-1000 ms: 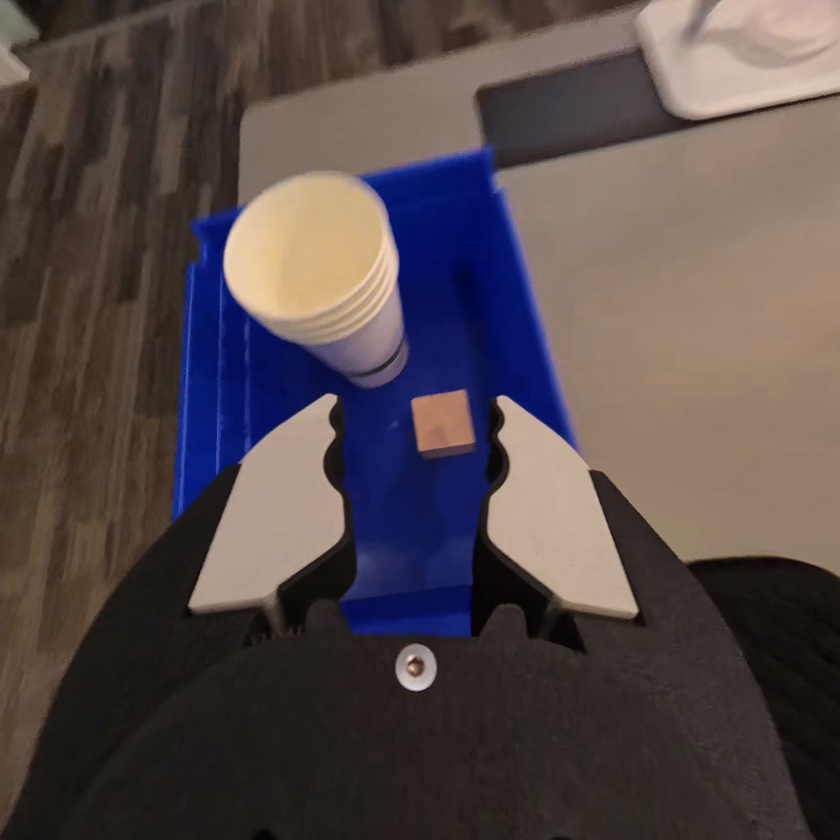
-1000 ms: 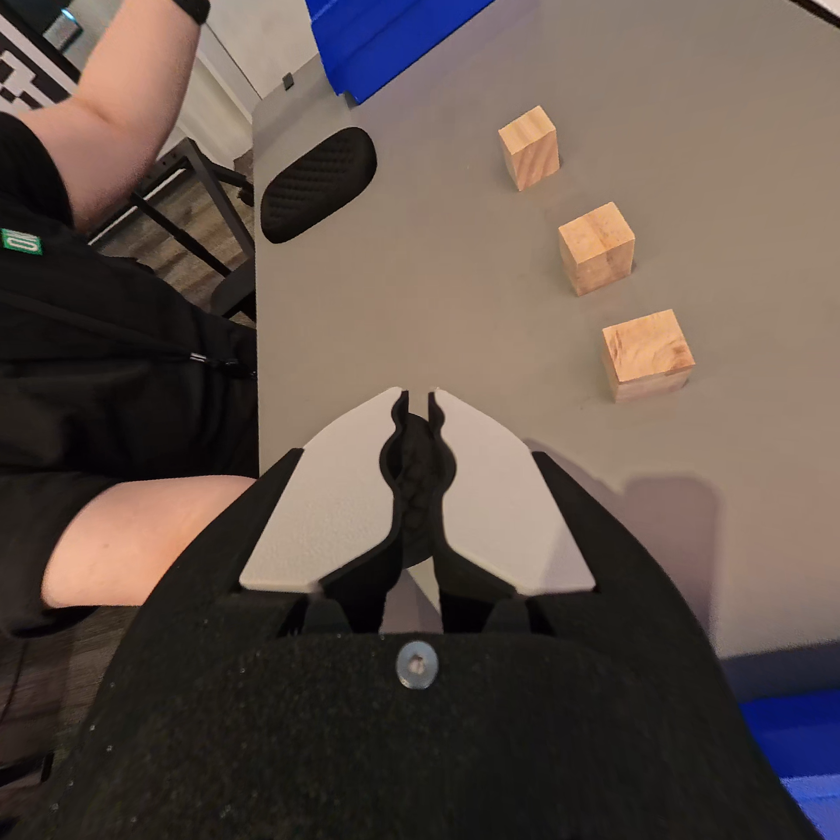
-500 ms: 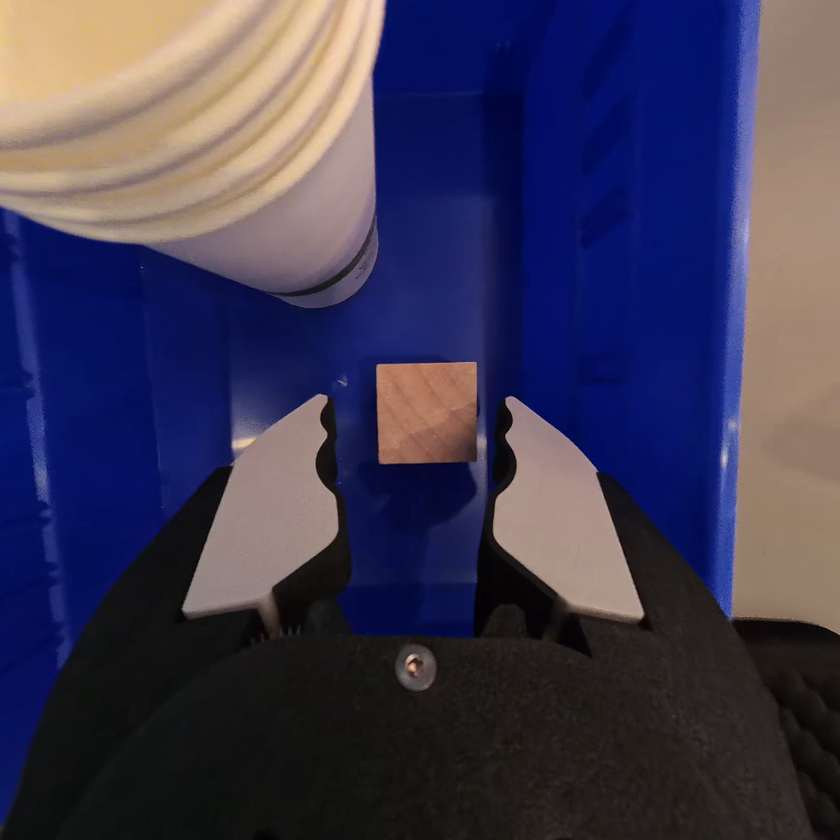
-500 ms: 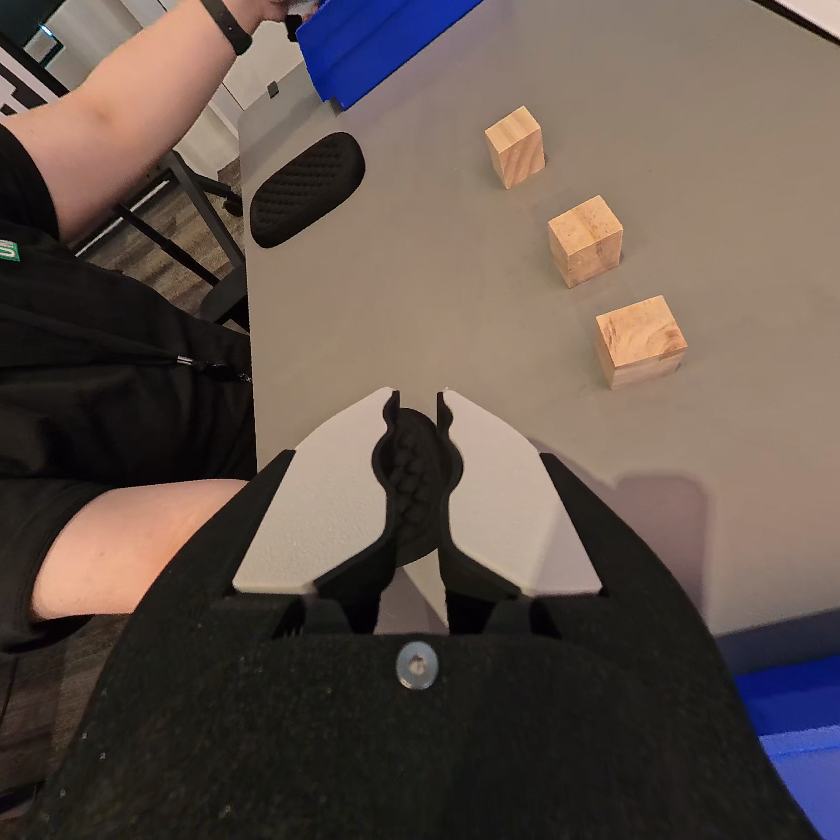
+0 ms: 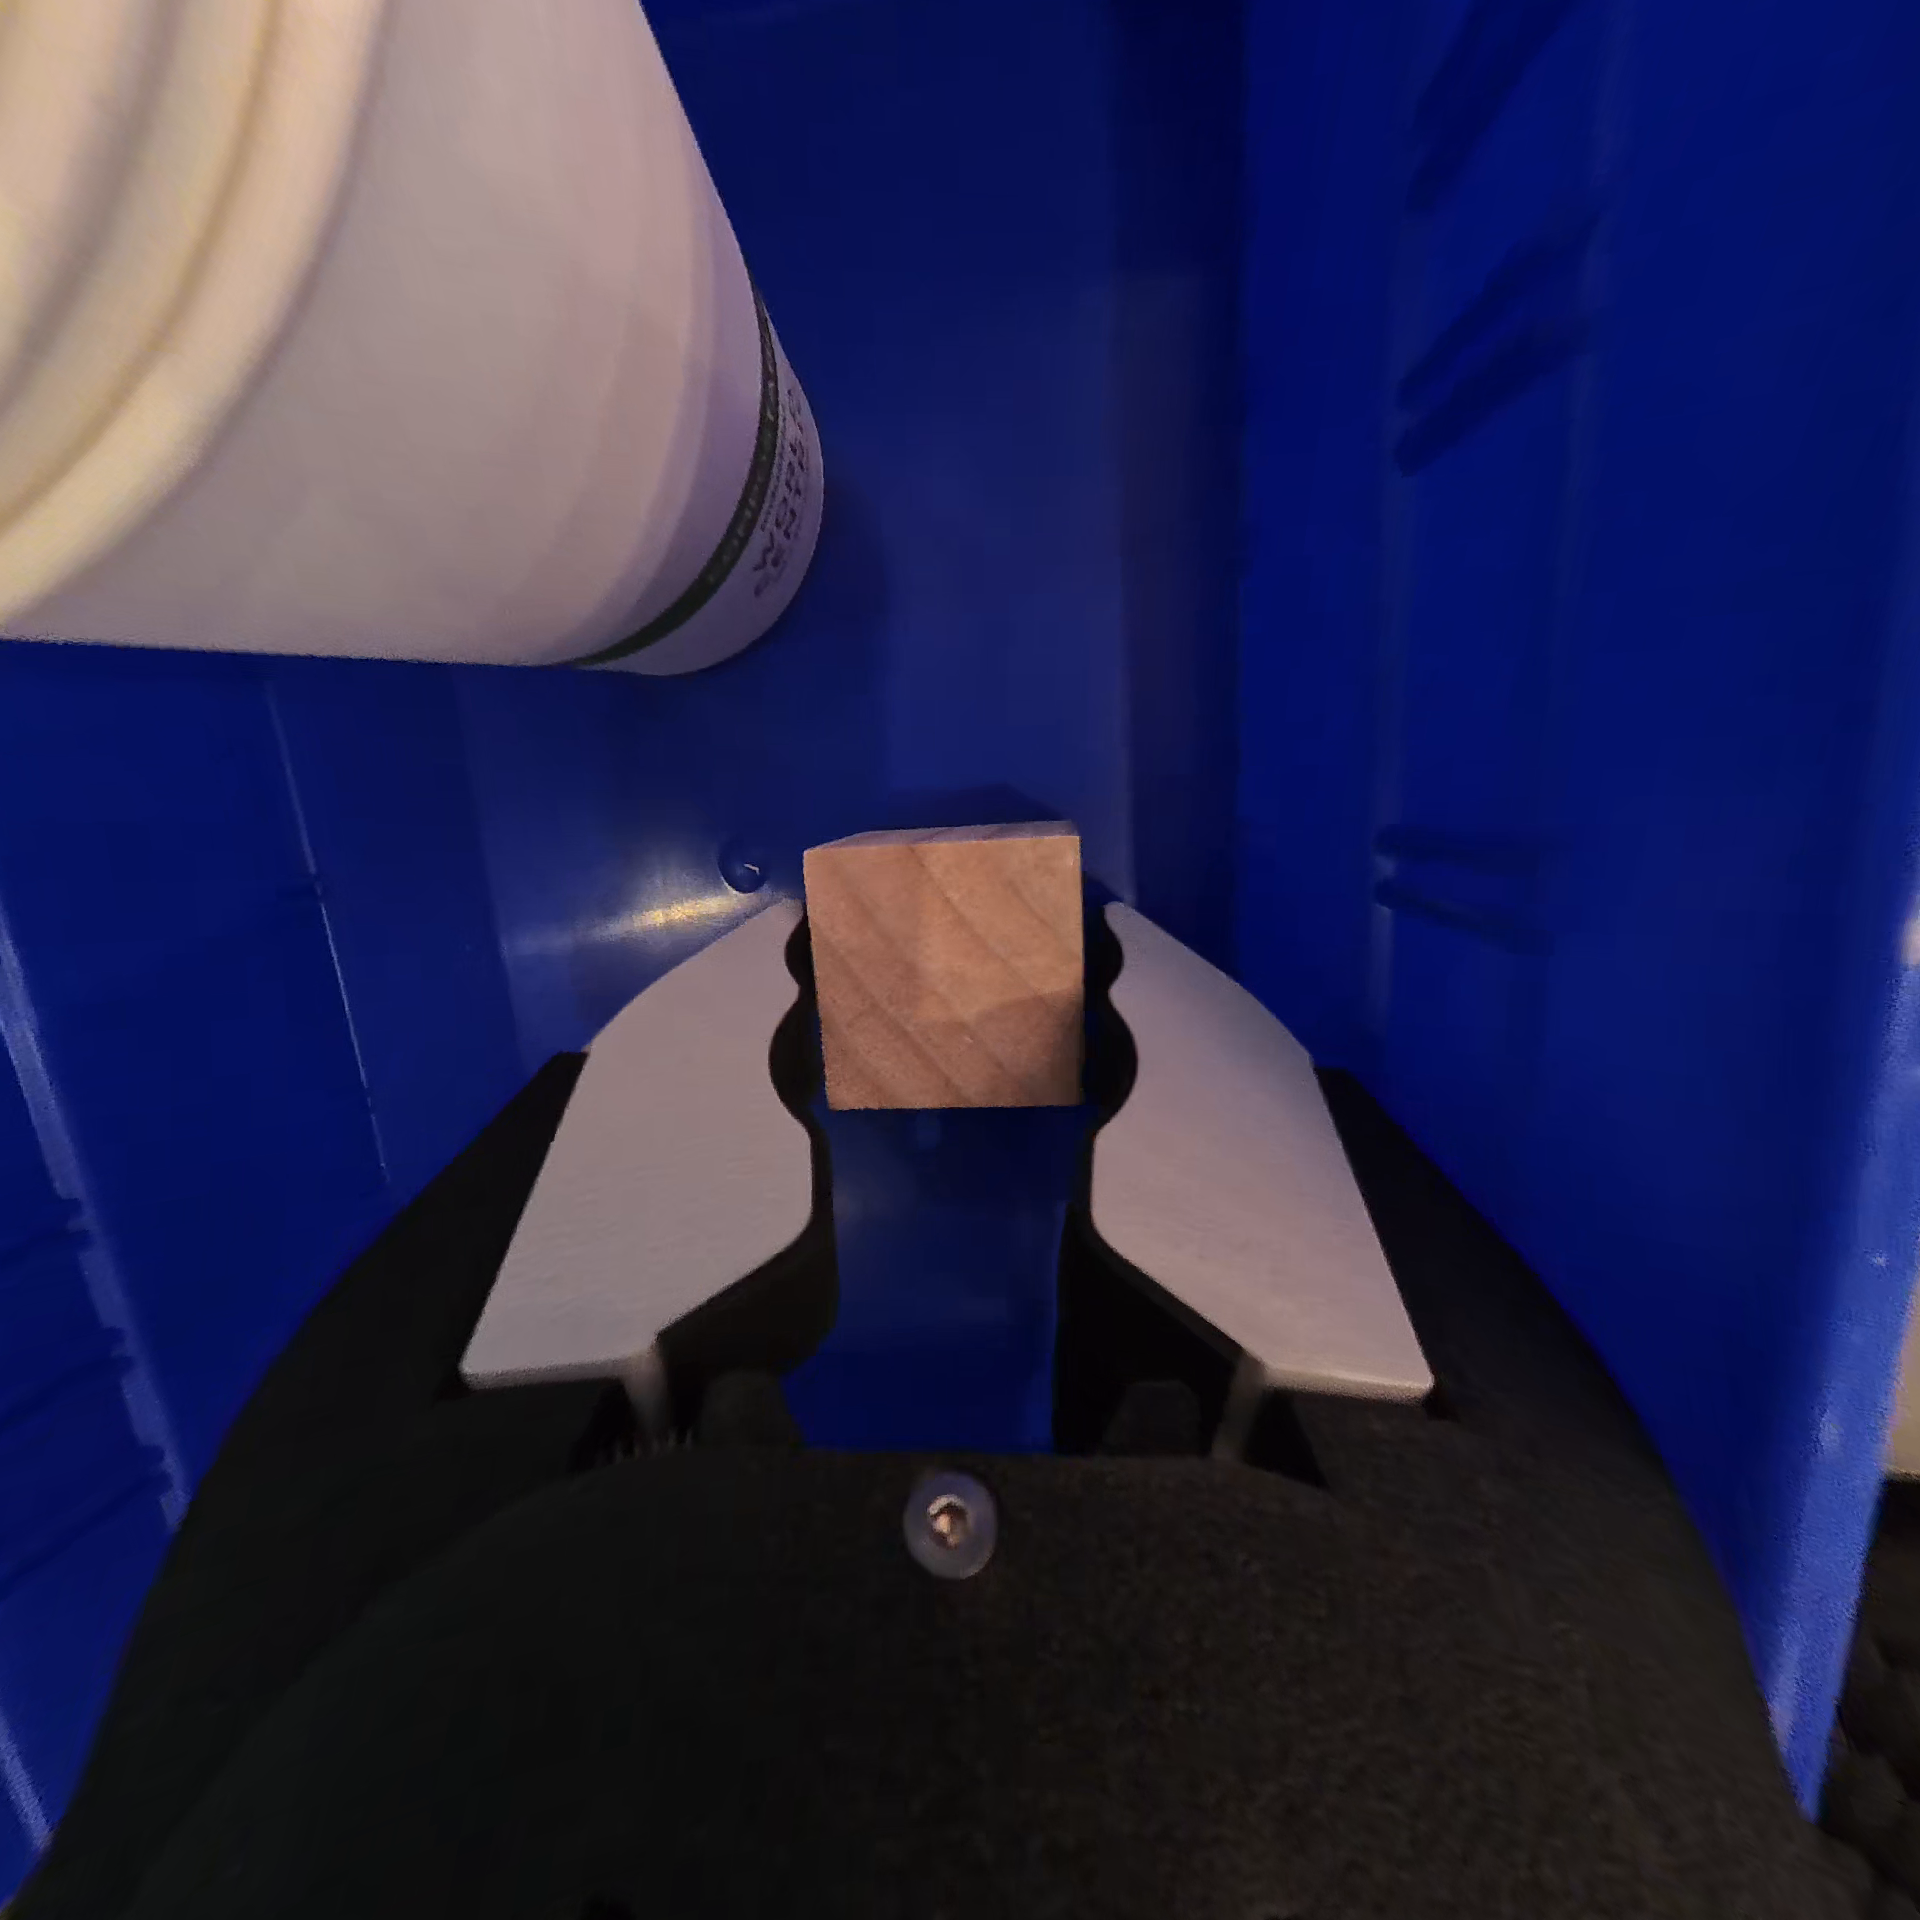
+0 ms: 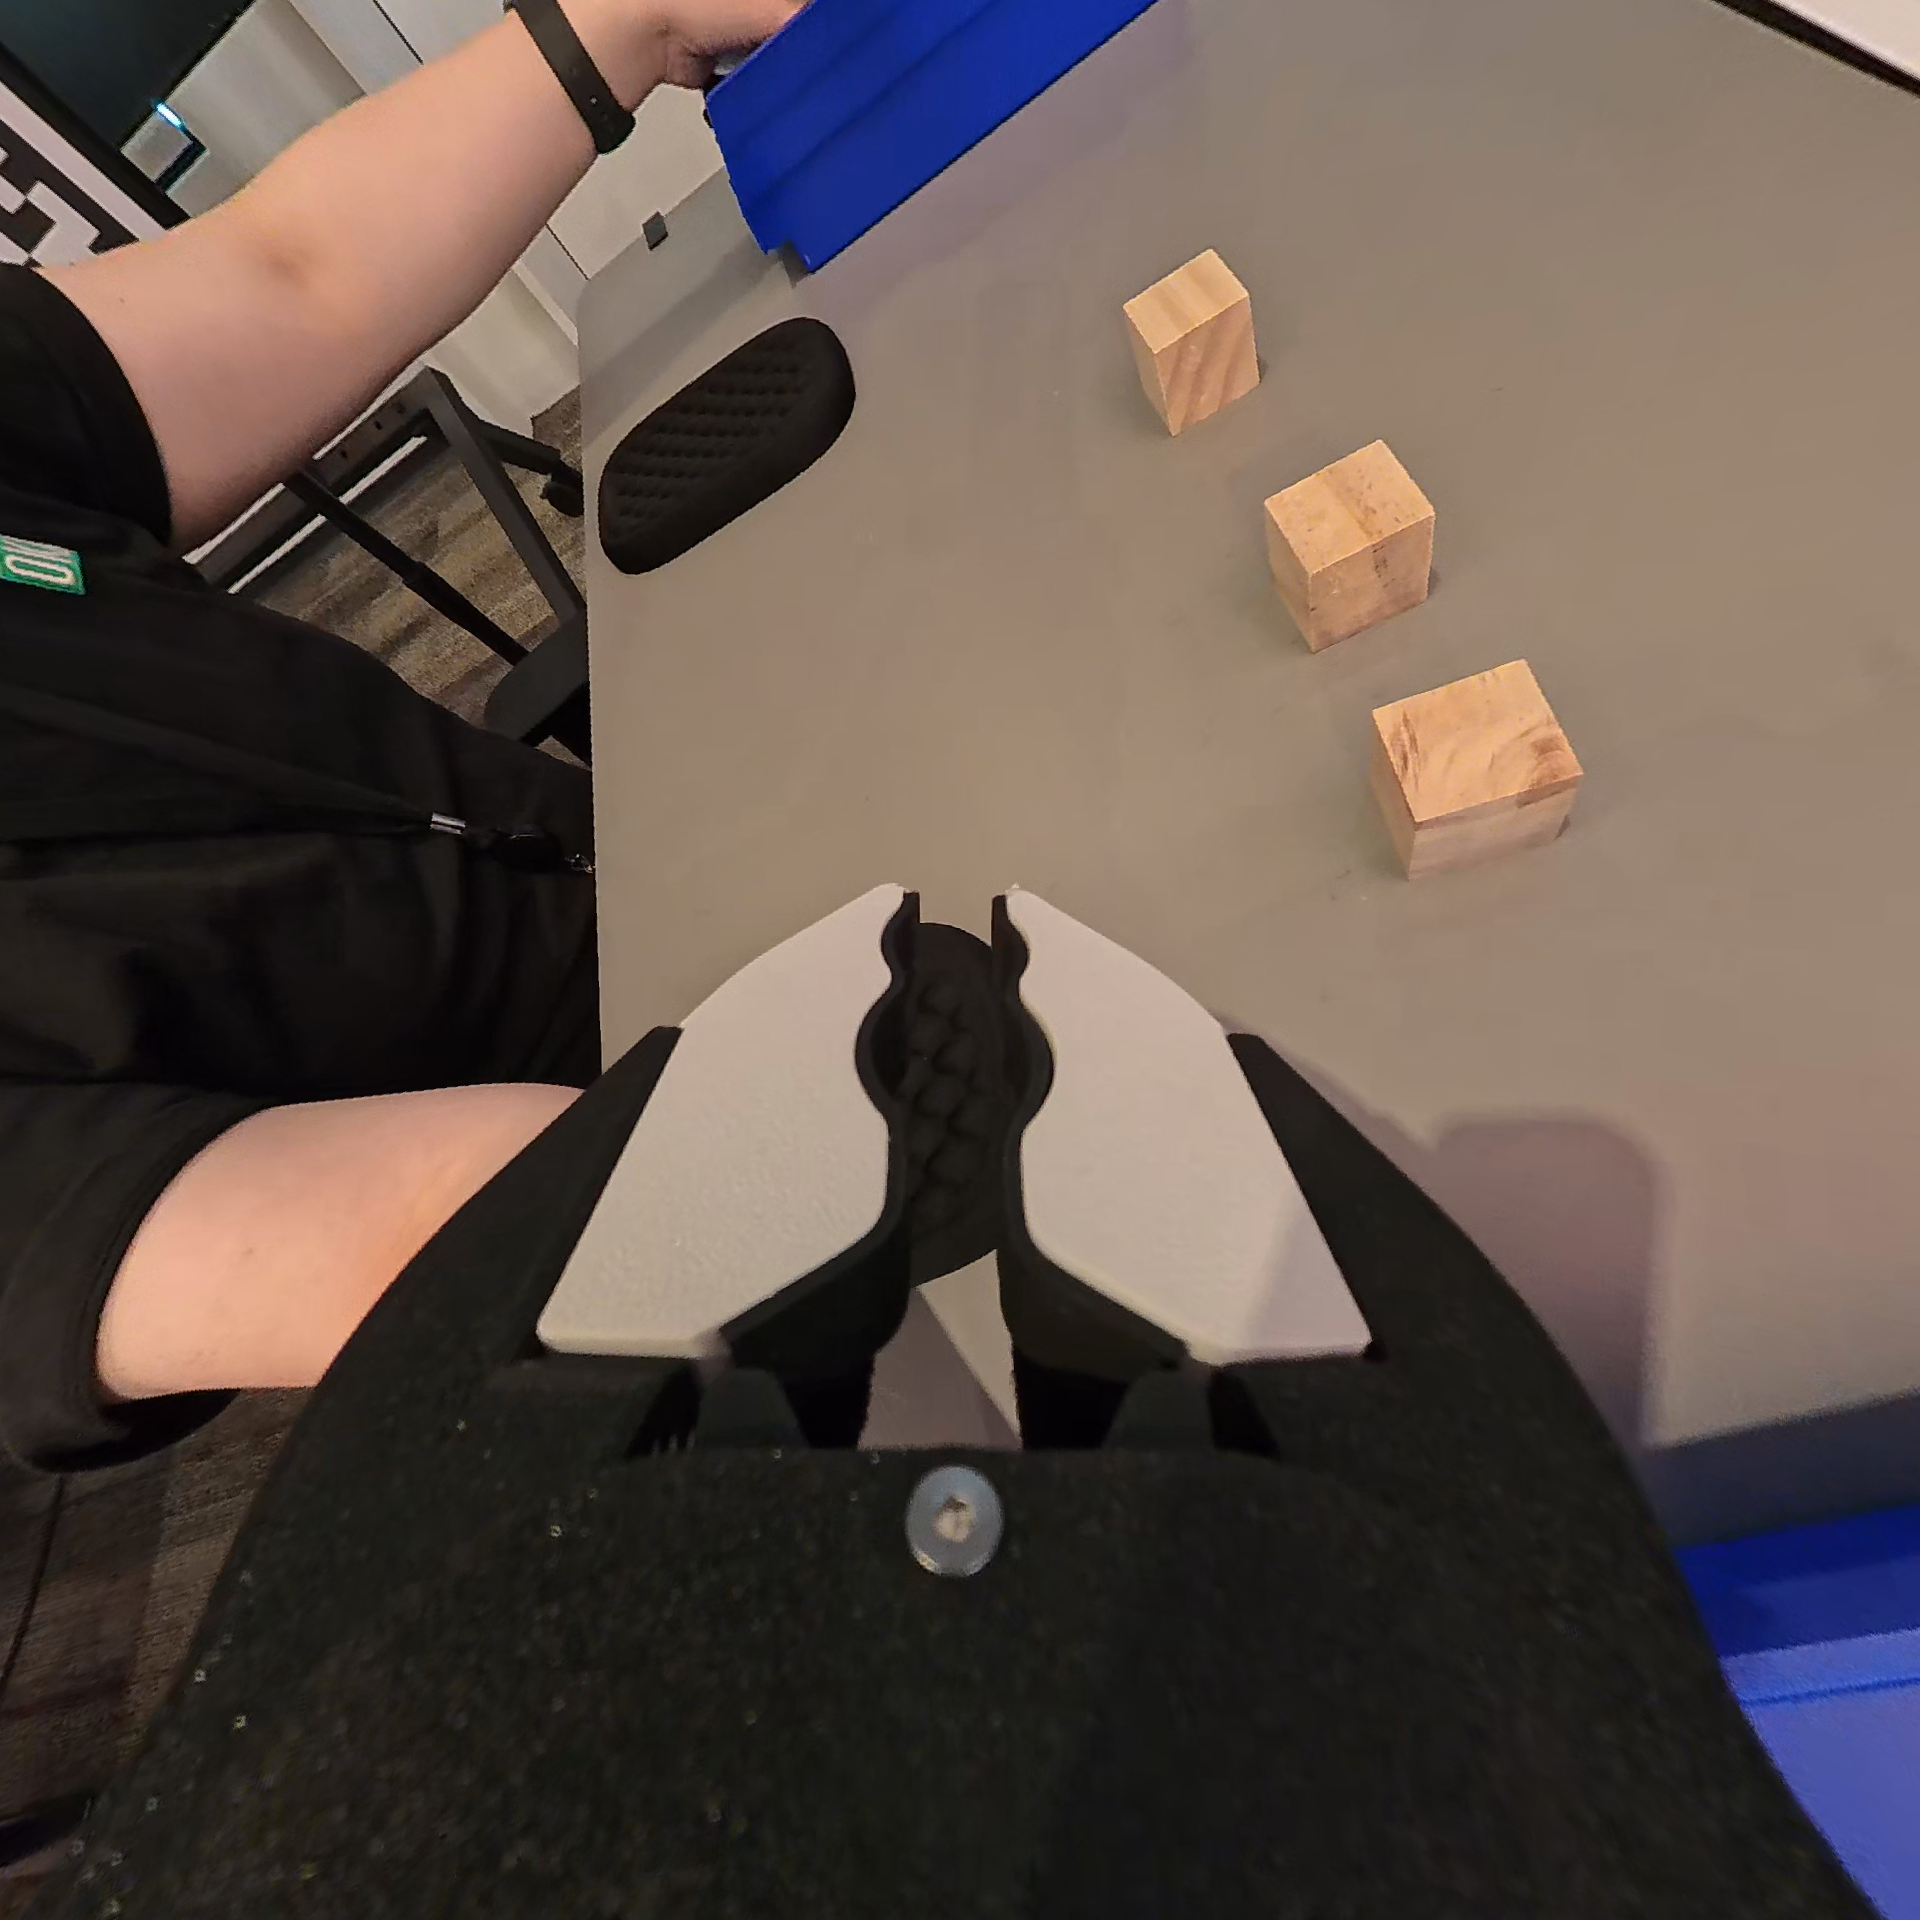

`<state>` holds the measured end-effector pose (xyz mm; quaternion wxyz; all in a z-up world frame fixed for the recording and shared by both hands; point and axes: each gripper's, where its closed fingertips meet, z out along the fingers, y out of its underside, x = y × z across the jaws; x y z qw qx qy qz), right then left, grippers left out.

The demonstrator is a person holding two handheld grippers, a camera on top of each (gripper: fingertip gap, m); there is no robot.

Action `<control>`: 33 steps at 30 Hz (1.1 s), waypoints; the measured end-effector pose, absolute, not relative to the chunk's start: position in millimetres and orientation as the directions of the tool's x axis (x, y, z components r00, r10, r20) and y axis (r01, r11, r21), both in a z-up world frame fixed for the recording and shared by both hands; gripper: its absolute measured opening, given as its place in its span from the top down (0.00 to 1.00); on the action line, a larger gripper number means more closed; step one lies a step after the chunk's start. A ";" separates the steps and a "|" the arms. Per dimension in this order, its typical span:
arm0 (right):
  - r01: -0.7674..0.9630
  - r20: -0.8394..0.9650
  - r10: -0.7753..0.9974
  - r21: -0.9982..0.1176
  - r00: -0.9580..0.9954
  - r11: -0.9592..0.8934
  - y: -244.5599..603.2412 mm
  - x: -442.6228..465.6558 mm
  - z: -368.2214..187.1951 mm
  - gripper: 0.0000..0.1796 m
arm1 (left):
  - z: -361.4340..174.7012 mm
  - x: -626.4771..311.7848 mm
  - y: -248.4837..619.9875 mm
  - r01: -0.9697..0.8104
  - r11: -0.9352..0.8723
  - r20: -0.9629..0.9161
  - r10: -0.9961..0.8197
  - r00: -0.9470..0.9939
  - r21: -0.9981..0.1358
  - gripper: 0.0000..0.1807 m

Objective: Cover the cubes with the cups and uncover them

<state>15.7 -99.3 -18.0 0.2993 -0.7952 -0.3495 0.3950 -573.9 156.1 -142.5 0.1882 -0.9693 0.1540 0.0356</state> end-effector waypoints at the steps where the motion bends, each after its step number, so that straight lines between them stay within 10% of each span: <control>1: 0.319 -0.421 0.791 -0.751 0.444 -0.578 -99.1 16.0 -18.3 0.93 | -143.3 -573.3 155.8 -0.309 -0.884 -0.119 -0.285 0.951 -0.351 0.74; 12: 0.313 -0.443 0.780 -0.738 0.443 -0.597 -98.6 18.5 -23.0 0.93 | -120.8 -580.0 144.7 -0.266 -0.852 -0.017 -0.290 0.957 -0.452 0.75; 25: 0.317 -0.451 0.764 -0.720 0.461 -0.617 -94.8 18.8 -25.5 0.93 | 67.0 -534.0 111.5 -0.627 -0.411 -0.333 -0.588 0.737 -0.662 0.75; 33: 0.339 -0.457 0.773 -0.712 0.440 -0.614 -96.2 12.3 -26.9 0.93 | 1.1 -388.5 84.6 -0.892 -0.006 -0.405 -0.889 0.212 -0.452 0.75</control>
